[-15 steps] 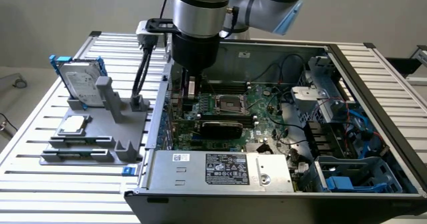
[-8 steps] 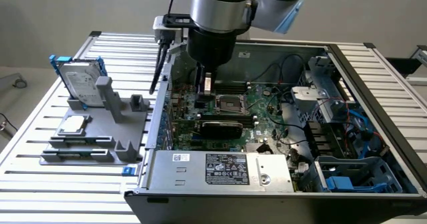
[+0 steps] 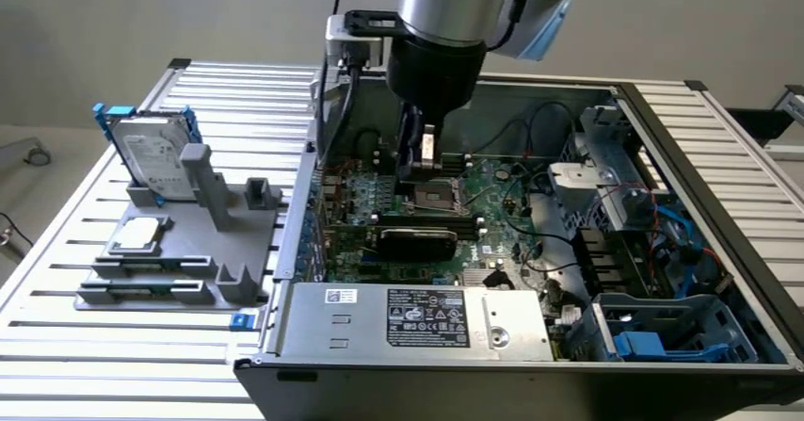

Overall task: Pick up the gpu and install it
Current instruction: 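Press down on the gpu until it lock into place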

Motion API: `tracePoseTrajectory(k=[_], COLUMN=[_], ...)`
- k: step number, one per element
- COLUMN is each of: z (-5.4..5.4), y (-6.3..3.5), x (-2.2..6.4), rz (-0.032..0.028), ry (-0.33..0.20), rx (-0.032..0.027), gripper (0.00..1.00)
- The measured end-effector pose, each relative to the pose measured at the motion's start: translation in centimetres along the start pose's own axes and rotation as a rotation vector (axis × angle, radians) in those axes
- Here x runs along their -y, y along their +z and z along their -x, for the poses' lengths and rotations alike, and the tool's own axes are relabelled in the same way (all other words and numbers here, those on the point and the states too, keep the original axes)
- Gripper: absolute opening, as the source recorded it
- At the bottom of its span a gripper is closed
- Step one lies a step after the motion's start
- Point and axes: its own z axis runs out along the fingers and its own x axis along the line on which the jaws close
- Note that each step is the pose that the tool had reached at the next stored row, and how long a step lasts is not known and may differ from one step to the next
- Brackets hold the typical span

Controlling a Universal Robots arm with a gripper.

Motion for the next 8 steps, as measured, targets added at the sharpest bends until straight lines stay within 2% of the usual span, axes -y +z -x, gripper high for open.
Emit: tracePoseTrajectory(k=[8], z=[-0.02], y=[-0.1], x=[0.04], rz=[0.0001], ry=[0.0], rx=[0.0004], gripper=[0.11])
